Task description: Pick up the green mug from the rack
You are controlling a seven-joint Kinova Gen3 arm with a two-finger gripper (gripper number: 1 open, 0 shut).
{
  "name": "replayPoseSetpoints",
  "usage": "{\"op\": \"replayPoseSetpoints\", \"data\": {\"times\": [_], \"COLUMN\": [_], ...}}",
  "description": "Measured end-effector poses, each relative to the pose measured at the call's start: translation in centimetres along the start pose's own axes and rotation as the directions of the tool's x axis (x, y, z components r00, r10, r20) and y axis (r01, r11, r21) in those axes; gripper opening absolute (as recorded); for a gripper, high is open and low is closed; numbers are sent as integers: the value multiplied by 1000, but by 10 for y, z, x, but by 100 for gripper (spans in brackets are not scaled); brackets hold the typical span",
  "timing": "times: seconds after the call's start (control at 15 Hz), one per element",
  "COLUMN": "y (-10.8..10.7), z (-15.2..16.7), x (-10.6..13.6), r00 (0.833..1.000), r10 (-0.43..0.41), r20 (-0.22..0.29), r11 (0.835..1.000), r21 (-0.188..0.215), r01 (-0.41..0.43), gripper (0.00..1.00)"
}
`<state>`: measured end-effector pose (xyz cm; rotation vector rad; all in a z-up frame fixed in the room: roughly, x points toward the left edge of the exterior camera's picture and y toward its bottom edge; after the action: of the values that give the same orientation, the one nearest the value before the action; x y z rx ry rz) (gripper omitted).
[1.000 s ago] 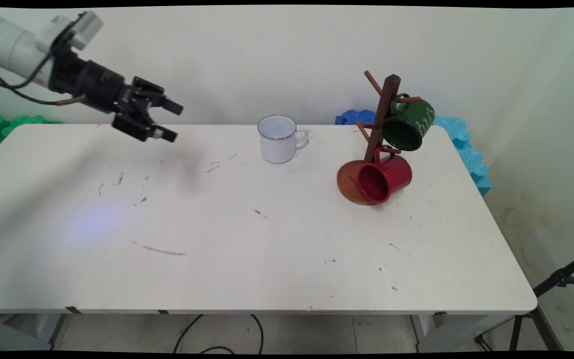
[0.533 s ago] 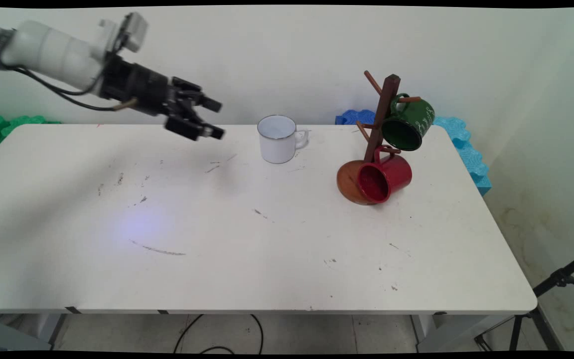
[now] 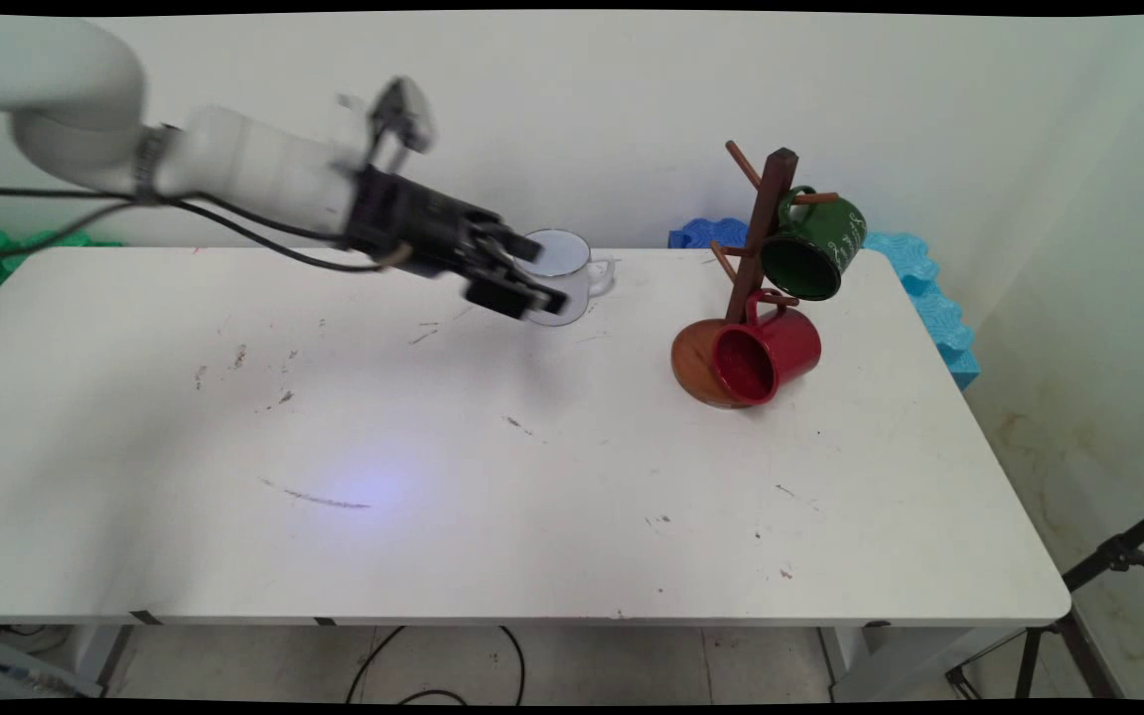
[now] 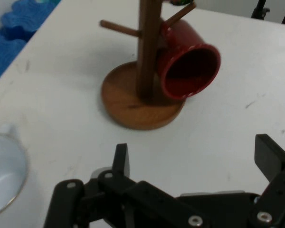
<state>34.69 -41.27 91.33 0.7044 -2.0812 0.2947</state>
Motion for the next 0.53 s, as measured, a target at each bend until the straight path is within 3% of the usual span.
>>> {"op": "replayPoseSetpoints", "data": {"times": [0.53], "y": [61], "z": [77], "x": [41], "r00": [997], "r10": [-70], "r20": [-33], "r11": [997], "r21": [-32], "r01": [69], "gripper": [100]}}
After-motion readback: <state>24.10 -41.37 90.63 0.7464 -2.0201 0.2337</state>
